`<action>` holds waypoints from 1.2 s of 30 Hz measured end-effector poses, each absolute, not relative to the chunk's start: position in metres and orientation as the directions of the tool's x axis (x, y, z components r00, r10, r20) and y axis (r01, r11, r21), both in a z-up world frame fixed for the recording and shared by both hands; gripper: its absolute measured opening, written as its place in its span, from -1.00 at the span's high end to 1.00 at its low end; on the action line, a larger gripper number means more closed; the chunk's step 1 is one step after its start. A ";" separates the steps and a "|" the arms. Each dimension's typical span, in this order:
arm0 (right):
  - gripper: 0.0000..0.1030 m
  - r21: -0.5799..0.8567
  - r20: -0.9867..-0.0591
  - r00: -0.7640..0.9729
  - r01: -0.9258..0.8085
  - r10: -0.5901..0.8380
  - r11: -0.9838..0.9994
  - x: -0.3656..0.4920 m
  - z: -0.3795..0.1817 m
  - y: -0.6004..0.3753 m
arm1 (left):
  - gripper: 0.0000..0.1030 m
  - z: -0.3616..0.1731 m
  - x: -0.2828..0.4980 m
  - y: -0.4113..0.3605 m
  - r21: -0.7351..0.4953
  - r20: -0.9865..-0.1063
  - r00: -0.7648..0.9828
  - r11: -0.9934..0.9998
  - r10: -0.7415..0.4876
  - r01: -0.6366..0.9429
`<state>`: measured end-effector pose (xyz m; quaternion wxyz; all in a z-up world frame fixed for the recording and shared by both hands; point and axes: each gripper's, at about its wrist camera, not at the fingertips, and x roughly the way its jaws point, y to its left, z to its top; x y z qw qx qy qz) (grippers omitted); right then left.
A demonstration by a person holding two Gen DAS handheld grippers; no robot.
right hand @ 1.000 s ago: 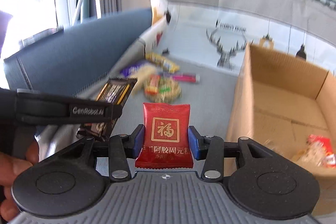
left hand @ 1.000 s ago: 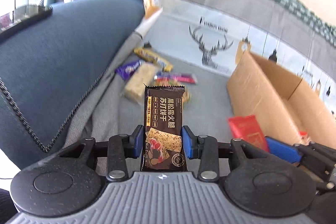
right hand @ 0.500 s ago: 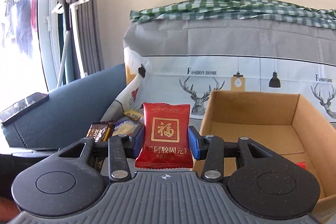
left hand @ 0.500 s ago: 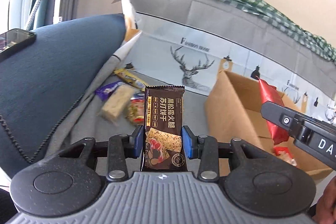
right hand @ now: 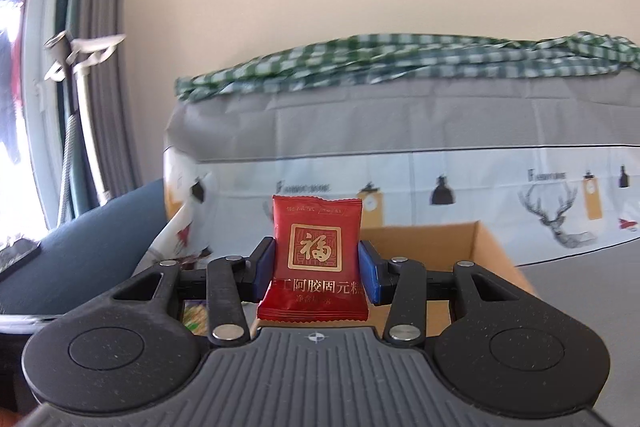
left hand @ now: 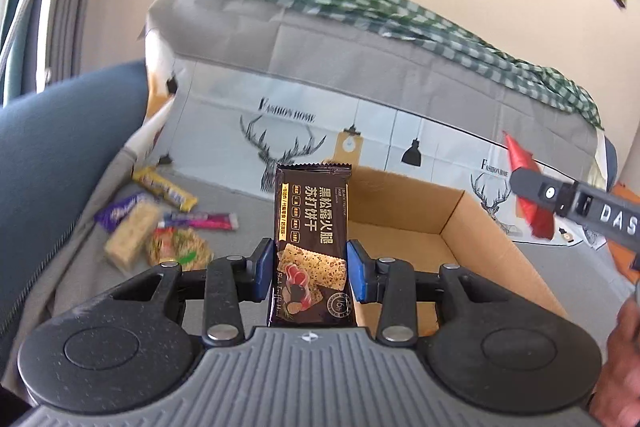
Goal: Organize snacks
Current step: 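Lift both held snacks and carry them over the cardboard box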
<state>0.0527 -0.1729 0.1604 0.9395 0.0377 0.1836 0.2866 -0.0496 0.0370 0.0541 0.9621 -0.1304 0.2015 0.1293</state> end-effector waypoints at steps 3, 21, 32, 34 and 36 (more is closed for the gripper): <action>0.11 0.130 -0.304 0.798 -0.507 0.520 0.852 0.071 0.173 -0.194 | 0.18 0.075 -0.038 0.028 -0.200 -0.397 0.906 0.950 0.147 -0.242; 0.11 -0.008 -0.378 0.850 -0.401 0.368 0.916 0.096 0.146 -0.225 | 0.18 0.048 0.028 -0.025 -0.107 -0.435 0.897 0.993 -0.083 0.040; 0.11 -0.030 -0.404 0.851 -0.379 0.336 0.925 0.103 0.137 -0.229 | 0.18 0.041 0.033 -0.021 -0.138 -0.455 0.884 0.989 -0.104 0.045; 0.11 -0.031 -0.403 0.850 -0.385 0.341 0.923 0.102 0.137 -0.226 | 0.18 0.040 0.033 -0.020 -0.145 -0.458 0.883 0.989 -0.105 0.042; 0.11 -0.035 -0.402 0.848 -0.392 0.346 0.919 0.101 0.137 -0.224 | 0.18 0.040 0.033 -0.019 -0.154 -0.460 0.882 0.987 -0.106 0.039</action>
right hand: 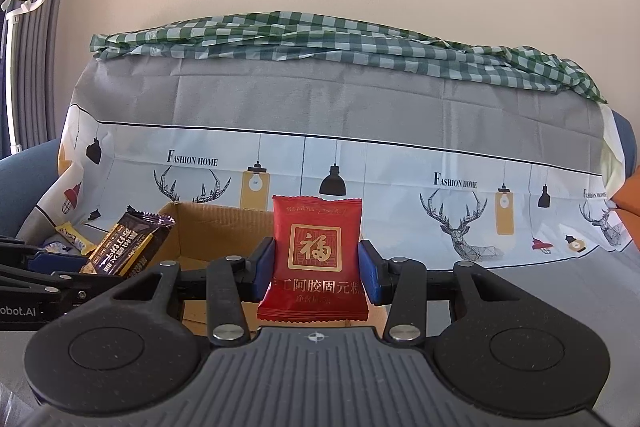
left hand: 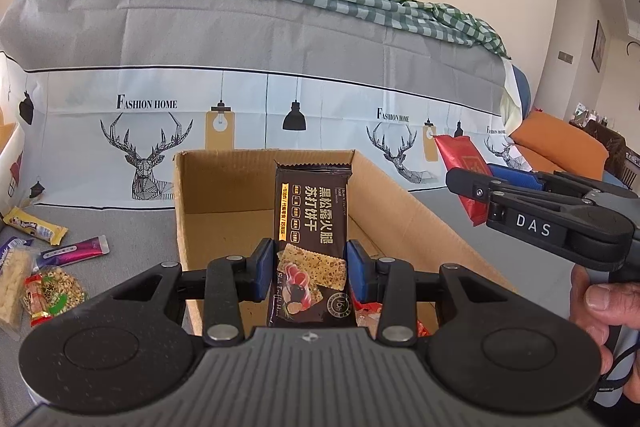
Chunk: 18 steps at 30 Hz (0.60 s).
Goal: Organize snacks
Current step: 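Lift both held snacks and carry them over the cardboard box, then open both grippers to drop the biscuit bar and red packet into the box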
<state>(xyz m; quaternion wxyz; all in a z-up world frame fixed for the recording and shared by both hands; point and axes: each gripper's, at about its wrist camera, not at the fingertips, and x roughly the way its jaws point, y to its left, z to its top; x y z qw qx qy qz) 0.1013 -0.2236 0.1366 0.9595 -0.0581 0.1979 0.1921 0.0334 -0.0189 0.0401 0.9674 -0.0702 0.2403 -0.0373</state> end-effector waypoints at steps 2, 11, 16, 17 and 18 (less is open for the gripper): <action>0.11 -0.039 -0.401 0.847 -0.398 0.350 0.917 0.101 0.137 -0.222 | 0.18 0.041 0.034 -0.018 -0.155 -0.460 0.882 0.987 -0.106 0.038; 0.10 -0.046 -0.402 0.848 -0.396 0.346 0.917 0.100 0.136 -0.223 | 0.18 0.041 0.033 -0.017 -0.160 -0.456 0.883 0.986 -0.110 0.040; 0.10 -0.050 -0.403 0.847 -0.398 0.346 0.916 0.100 0.136 -0.222 | 0.18 0.042 0.033 -0.017 -0.163 -0.453 0.885 0.986 -0.112 0.042; 0.10 -0.053 -0.404 0.847 -0.400 0.347 0.915 0.100 0.136 -0.222 | 0.18 0.041 0.032 -0.017 -0.163 -0.452 0.885 0.986 -0.112 0.041; 0.10 -0.055 -0.404 0.846 -0.402 0.348 0.914 0.100 0.136 -0.221 | 0.18 0.041 0.032 -0.017 -0.164 -0.452 0.885 0.986 -0.112 0.041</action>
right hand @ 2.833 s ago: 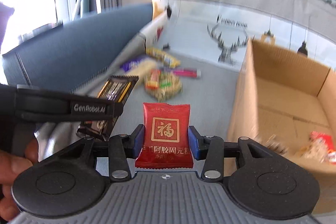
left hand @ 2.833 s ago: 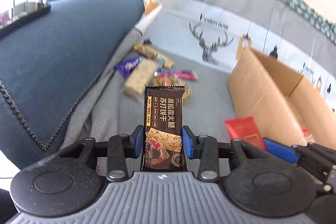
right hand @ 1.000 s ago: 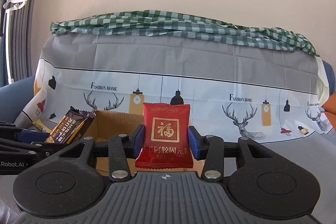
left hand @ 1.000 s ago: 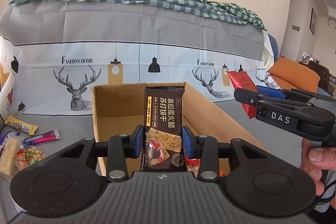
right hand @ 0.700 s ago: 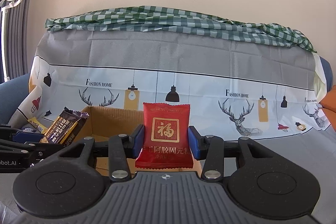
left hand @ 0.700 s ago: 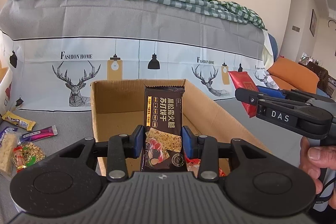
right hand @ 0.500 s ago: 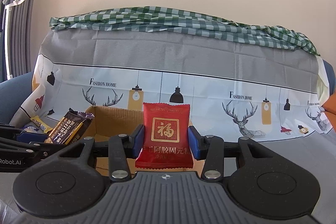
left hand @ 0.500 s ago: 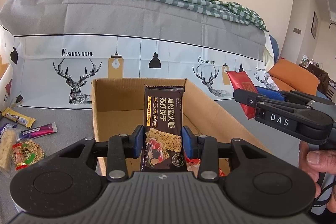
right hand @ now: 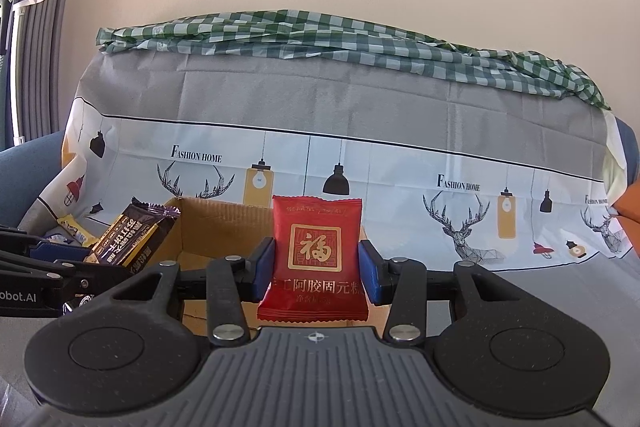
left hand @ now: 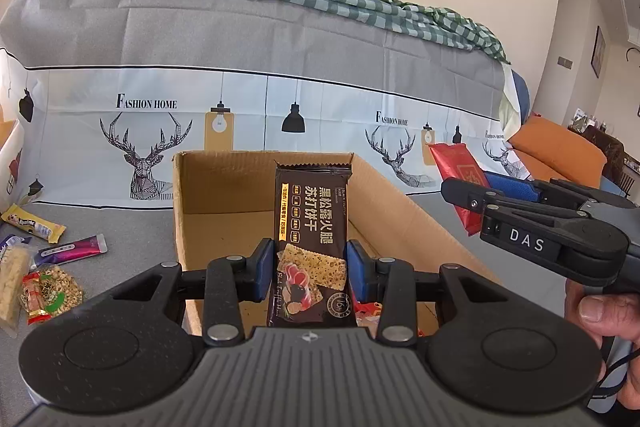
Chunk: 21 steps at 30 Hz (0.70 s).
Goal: Organize snacks
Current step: 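Open both grippers to drop the biscuit bar and red packet into the box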
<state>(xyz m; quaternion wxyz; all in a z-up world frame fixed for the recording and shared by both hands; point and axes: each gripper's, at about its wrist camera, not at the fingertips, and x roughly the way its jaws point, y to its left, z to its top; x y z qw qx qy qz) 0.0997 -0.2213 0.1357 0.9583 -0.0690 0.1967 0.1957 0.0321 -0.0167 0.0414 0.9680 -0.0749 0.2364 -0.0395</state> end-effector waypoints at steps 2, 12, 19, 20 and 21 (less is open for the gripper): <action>0.10 -0.059 -0.404 0.845 -0.406 0.351 0.912 0.099 0.135 -0.221 | 0.18 0.041 0.032 -0.017 -0.166 -0.451 0.885 0.985 -0.113 0.041; 0.10 -0.071 -0.406 0.843 -0.414 0.353 0.907 0.100 0.134 -0.219 | 0.18 0.042 0.030 -0.017 -0.173 -0.446 0.888 0.984 -0.115 0.040; 0.10 -0.074 -0.407 0.842 -0.417 0.354 0.906 0.099 0.134 -0.218 | 0.18 0.042 0.030 -0.016 -0.175 -0.446 0.887 0.984 -0.117 0.042; 0.09 -0.073 -0.408 0.842 -0.415 0.352 0.907 0.099 0.134 -0.217 | 0.18 0.043 0.030 -0.016 -0.179 -0.447 0.886 0.983 -0.121 0.044; 0.09 -0.074 -0.408 0.841 -0.417 0.354 0.906 0.099 0.133 -0.217 | 0.18 0.043 0.030 -0.016 -0.186 -0.449 0.884 0.981 -0.130 0.049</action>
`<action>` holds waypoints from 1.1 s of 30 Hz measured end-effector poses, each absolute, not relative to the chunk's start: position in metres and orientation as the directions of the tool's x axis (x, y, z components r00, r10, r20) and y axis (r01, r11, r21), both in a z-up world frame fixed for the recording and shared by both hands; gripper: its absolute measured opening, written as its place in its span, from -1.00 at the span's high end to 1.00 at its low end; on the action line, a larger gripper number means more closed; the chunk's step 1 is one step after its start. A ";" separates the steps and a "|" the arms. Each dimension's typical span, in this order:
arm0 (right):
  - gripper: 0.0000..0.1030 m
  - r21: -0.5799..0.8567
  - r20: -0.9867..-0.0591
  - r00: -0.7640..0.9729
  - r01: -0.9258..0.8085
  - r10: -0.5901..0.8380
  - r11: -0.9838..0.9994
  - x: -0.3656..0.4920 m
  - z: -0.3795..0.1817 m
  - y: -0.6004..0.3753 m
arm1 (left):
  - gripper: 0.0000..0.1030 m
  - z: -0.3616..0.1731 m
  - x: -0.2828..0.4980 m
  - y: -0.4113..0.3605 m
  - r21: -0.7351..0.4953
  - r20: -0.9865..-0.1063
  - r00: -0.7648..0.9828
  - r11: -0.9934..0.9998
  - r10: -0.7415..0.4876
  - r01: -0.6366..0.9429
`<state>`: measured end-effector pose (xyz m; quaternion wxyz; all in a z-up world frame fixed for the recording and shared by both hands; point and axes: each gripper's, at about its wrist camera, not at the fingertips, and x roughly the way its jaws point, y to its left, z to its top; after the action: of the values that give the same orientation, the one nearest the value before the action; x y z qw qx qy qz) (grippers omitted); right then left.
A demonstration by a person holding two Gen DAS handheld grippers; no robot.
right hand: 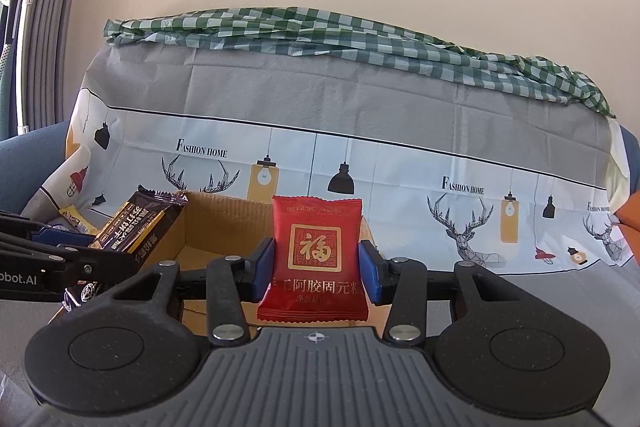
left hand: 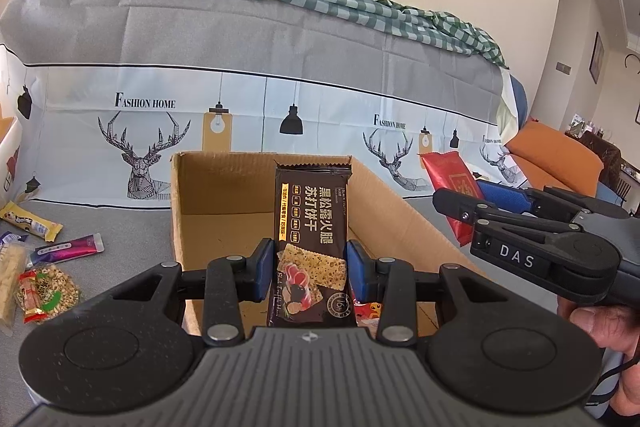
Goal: Organize snacks
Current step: 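Open both grippers to drop the biscuit bar and red packet into the box, then move both tools back to the snack pile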
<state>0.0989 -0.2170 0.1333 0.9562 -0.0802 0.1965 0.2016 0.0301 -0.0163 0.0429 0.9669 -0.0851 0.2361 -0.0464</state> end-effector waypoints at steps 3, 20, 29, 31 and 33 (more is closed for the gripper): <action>-0.04 -0.081 -0.412 0.842 -0.415 0.349 0.906 0.099 0.132 -0.215 | 0.05 0.043 0.031 -0.017 -0.208 -0.454 0.877 0.976 -0.156 0.067; -0.28 -0.068 -0.406 0.843 -0.412 0.352 0.909 0.101 0.131 -0.208 | 0.32 0.050 0.025 -0.003 -0.205 -0.440 0.889 0.978 -0.122 0.033; 0.19 0.032 -0.393 0.809 -0.464 0.438 0.885 0.090 0.140 -0.167 | 0.51 0.084 0.024 0.085 -0.206 -0.456 0.890 0.975 -0.019 -0.085; 0.27 0.054 -0.390 0.794 -0.486 0.467 0.872 0.085 0.141 -0.155 | 0.51 0.084 0.020 0.110 -0.185 -0.451 0.892 0.976 0.016 -0.111; 0.27 0.069 -0.387 0.778 -0.510 0.495 0.857 0.079 0.143 -0.142 | 0.51 0.072 0.011 0.137 -0.194 -0.451 0.892 0.971 0.041 -0.143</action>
<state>0.0789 -0.1417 0.1427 0.9427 -0.0198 0.1998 0.2665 0.0113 0.1370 0.0715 0.9662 -0.1115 0.2277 0.0477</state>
